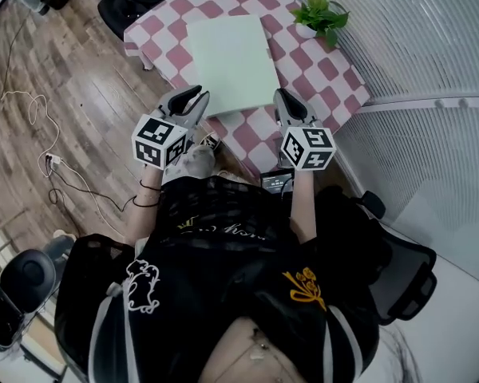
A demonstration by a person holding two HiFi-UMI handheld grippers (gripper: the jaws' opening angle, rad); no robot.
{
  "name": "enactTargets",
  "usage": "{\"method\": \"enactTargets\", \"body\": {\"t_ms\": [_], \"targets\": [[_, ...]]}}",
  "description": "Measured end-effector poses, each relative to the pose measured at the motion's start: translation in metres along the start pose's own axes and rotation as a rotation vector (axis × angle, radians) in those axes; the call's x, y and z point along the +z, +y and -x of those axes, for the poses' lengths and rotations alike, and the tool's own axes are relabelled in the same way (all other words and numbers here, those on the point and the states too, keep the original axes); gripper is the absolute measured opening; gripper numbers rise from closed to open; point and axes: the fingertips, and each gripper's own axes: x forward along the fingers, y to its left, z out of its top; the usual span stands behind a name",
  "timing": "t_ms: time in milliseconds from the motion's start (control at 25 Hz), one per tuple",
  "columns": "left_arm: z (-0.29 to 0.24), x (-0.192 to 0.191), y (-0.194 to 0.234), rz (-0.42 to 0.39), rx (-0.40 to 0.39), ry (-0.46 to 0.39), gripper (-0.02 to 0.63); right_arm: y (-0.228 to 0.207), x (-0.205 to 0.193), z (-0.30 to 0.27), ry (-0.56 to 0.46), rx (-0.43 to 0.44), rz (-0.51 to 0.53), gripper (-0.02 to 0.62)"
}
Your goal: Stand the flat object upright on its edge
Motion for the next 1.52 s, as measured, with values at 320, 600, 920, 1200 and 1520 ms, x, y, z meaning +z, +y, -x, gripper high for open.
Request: {"method": "enactTargets", "body": {"t_ms": [320,600,920,1200,1520], "targets": [[-0.016,-0.029,0.039,0.12,0.018,0.042,0.074,-0.027,-0.002,-0.06,0.058,0.061,-0.047,0.031],[-0.043,-0.053,0.072,0.17,0.043,0.12,0.18,-0.063,-0.027,-0.115,0.205,0.095,-0.066,0.032],[-0.081,-0.083,0.112,0.42,0.047,0.169,0.33,-0.104,-0.064,-0.169,0.305,0.106,-0.329,0.234],[-0.103,-0.101,0.134,0.557,0.055,0.181,0.37,-0.105,-0.083,-0.194,0.37,0.159,-0.452,0.255],[-0.121,-0.105,0.129,0.543,-0.014,0.23,0.369,-0.095,-0.088,-0.188,0.407,0.177,-0.494,0.253]]}}
